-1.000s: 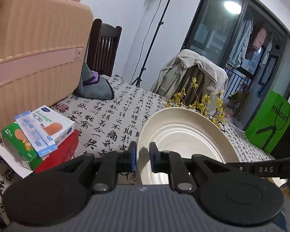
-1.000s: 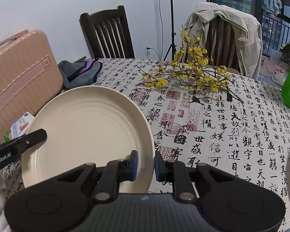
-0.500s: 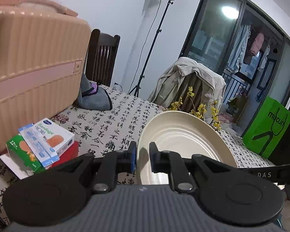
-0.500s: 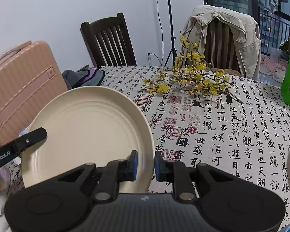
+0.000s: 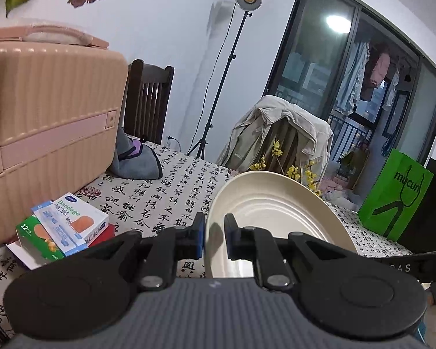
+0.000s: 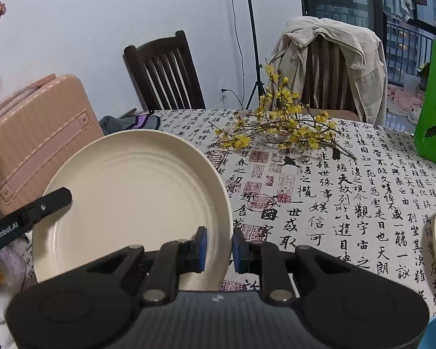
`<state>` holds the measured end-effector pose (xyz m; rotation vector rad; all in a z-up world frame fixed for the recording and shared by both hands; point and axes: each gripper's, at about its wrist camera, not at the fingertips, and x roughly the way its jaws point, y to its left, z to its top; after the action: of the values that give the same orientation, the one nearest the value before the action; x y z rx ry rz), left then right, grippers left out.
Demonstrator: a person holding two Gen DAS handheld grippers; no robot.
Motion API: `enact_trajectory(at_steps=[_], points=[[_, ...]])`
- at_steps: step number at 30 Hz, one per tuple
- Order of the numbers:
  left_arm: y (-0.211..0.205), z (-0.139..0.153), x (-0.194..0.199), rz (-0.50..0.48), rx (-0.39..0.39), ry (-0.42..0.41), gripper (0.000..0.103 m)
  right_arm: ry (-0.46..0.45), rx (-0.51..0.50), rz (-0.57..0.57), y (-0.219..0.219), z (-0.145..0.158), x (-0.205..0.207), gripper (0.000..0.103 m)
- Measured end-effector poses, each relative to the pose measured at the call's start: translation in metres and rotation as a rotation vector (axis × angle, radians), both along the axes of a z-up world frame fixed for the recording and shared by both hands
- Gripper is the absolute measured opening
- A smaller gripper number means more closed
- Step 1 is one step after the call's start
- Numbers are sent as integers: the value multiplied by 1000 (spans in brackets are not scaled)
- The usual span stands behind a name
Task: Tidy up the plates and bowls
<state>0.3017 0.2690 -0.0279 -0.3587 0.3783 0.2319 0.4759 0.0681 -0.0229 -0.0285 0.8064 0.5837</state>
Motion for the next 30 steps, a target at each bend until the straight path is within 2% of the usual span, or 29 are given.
enact_trajectory(at_steps=[30], points=[[-35, 13, -29, -32, 39, -4, 14, -22, 71, -30, -46, 15, -38, 18]])
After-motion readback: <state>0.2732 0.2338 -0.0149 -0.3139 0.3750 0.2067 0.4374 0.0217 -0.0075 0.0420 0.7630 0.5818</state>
